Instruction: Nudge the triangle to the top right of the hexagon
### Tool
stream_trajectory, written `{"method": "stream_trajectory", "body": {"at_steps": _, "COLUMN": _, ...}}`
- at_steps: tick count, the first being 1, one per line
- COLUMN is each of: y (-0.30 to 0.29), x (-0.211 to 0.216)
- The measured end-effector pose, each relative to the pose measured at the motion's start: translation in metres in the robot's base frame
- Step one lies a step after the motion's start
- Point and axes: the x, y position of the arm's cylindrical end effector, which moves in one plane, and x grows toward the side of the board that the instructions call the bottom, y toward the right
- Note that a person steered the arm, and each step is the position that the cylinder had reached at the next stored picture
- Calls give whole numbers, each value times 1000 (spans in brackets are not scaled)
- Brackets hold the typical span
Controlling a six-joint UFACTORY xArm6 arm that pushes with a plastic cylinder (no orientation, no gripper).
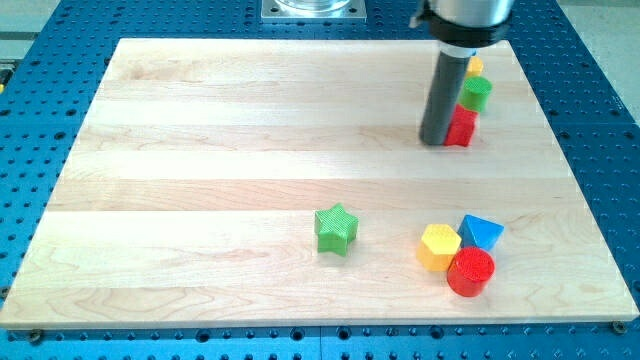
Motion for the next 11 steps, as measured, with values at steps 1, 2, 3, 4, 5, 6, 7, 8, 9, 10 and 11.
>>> {"method": "stream_trajectory", "body": {"at_steps": 1, "y": 16, "x": 0}}
{"method": "stream_trajectory", "body": {"at_steps": 2, "y": 16, "x": 0}}
{"method": "stream_trajectory", "body": {"at_steps": 3, "y": 1, "x": 40}}
{"method": "stream_trajectory", "body": {"at_steps": 4, "y": 4, "x": 54}}
{"method": "stream_trajectory", "body": {"at_steps": 5, "y": 27, "x": 63}}
{"method": "stream_trajectory", "body": {"at_steps": 6, "y": 57, "x": 147}}
{"method": "stream_trajectory", "body": {"at_steps": 7, "y": 60, "x": 207}}
{"method": "stream_trajectory", "body": {"at_steps": 8, "y": 32, "x": 189}}
{"method": "stream_trajectory", "body": {"at_steps": 9, "y": 29, "x": 149}}
{"method": "stream_trajectory", "body": {"at_steps": 10, "y": 27, "x": 128}}
{"method": "stream_trajectory", "body": {"at_steps": 11, "y": 35, "x": 169}}
